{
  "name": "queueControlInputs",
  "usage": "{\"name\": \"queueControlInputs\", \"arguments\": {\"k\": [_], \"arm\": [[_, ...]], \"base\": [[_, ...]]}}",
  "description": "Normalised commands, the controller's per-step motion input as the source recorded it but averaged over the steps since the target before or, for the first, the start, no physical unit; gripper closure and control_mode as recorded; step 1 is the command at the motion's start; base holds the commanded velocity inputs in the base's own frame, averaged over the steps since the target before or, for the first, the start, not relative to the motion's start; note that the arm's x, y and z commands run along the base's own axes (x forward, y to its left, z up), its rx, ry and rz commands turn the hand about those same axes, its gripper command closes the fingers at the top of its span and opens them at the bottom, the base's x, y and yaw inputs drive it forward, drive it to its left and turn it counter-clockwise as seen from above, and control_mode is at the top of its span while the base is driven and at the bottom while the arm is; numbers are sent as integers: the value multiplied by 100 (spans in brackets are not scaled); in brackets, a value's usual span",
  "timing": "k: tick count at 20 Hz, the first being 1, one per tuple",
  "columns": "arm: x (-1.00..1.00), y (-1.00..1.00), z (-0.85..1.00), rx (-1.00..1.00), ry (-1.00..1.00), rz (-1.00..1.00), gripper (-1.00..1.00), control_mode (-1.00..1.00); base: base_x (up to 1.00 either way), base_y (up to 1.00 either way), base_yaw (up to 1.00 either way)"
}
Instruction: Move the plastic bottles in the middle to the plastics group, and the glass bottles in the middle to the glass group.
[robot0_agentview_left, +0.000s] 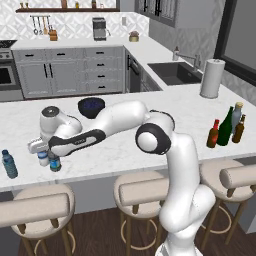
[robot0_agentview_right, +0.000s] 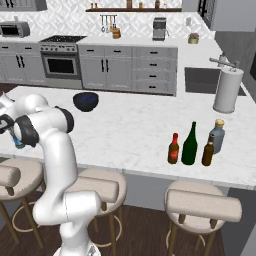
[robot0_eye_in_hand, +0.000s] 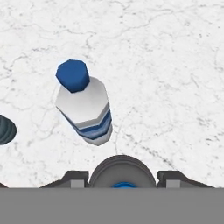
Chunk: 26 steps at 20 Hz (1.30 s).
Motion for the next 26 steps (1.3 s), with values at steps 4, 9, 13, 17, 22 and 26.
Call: {"name": "queueControlInputs", "arguments": {"k": [4,9,13,17,22,26], "arm": [[-9,-18,-10,0,0,0,-100,-100],[-3,-12,3,0,-1,0,-100,-100],[0,-7,27,0,-3,0,-100,-100],[0,-11,39,2,-3,0,-100,-100],[-1,-52,43,0,-5,-4,-100,-100],[-6,-80,32,5,-5,-9,-100,-100]], "base": [[0,0,0],[0,0,0],[0,0,0],[0,0,0],[0,0,0],[0,0,0]]}}
